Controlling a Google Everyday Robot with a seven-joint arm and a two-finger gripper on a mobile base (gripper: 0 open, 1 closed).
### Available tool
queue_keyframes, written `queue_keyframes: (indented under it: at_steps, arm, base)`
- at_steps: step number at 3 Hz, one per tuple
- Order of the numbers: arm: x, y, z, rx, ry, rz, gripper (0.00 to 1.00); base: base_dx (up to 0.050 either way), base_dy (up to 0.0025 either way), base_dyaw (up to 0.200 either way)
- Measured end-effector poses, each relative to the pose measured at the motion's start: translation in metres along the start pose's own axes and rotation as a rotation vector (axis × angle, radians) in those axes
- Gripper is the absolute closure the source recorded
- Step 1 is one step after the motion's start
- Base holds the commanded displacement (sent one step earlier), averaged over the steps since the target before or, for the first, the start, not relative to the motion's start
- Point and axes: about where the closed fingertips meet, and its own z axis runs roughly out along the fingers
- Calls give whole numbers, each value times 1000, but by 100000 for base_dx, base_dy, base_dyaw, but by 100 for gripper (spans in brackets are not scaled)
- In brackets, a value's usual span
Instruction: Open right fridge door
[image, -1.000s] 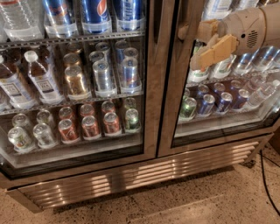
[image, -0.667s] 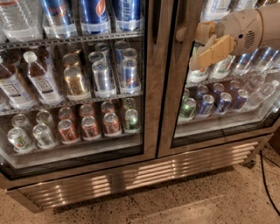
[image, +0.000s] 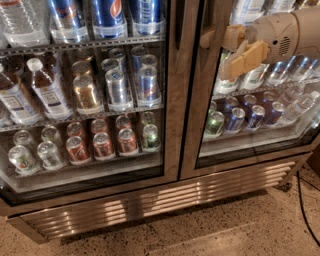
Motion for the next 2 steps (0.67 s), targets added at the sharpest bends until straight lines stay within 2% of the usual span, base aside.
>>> queue_keyframes:
  at_steps: [2]
  arm:
    - [-1, -2, 0, -6, -9, 1, 0]
  base:
    - [0, 0, 0]
